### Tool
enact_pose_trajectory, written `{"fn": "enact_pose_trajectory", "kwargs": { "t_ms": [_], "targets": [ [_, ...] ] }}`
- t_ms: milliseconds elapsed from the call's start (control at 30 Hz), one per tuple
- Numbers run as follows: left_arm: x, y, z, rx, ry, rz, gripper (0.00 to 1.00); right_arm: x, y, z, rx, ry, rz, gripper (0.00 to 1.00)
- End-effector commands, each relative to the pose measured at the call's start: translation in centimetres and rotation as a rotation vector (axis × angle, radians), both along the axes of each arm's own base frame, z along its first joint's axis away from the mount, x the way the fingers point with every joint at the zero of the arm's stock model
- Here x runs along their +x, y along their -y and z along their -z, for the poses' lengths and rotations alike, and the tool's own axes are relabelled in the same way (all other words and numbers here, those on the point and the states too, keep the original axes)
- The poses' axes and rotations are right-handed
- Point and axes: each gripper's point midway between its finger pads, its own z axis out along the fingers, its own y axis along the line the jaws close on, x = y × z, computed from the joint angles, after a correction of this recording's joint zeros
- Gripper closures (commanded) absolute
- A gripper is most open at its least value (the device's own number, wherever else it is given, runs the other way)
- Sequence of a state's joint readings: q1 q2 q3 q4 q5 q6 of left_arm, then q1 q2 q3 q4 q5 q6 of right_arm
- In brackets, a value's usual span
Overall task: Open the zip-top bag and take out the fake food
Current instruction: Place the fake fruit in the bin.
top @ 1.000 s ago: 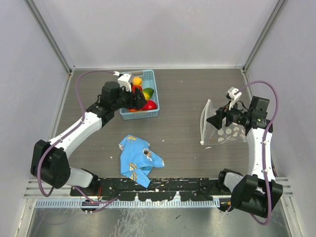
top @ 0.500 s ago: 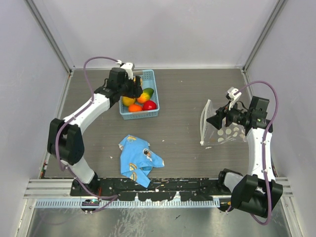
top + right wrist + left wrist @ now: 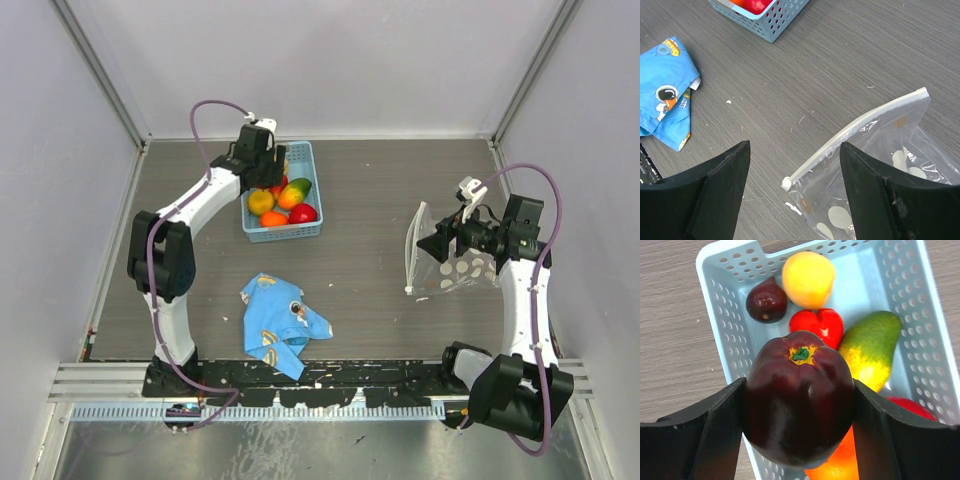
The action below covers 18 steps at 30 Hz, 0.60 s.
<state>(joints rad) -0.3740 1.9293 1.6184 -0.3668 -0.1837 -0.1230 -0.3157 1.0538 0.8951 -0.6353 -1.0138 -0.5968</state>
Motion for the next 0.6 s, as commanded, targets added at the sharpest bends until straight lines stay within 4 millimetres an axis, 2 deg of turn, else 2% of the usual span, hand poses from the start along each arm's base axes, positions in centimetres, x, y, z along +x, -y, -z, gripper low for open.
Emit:
{"fn": "enact_pose_trajectory", "kwargs": {
  "t_ms": [0, 100, 167, 233, 433, 500, 533, 567],
  "targets": [
    [1.8, -1.8, -1.3, 0.079, 0.039, -0.078, 0.76, 0.4, -0.1, -0.9, -0.016, 0.049, -0.013, 0.23],
    [2.4, -2.2, -1.0, 0.105, 0.041, -0.102, 0.71, 0.4, -0.1, -1.0, -0.018, 0.050, -0.014, 0.23],
    [2.7, -2.6, -0.9, 0.122, 0.045, -0.123, 0.62, 0.5, -0.1, -0.9, -0.019, 0.050, -0.013, 0.23],
    [3.0, -2.6, -0.9, 0.131, 0.047, -0.129, 0.57, 0.5, -0.1, -1.0, -0.018, 0.051, -0.014, 0.23],
    [3.5, -2.5, -0.9, 0.134, 0.048, -0.133, 0.25, 0.5, -0.2, -0.9, -0.021, 0.051, -0.015, 0.23],
    [3.7, -2.8, -1.2, 0.140, 0.055, -0.149, 0.06, 0.4, -0.2, -0.8, -0.022, 0.048, -0.016, 0.23],
    [3.7, -3.0, -1.5, 0.143, 0.064, -0.164, 0.01, 0.5, -0.2, -0.8, -0.022, 0.049, -0.015, 0.23],
    [3.8, -3.1, -1.8, 0.143, 0.071, -0.173, 0.02, 0.4, -0.2, -0.9, -0.023, 0.051, -0.017, 0.23]
  ]
}}
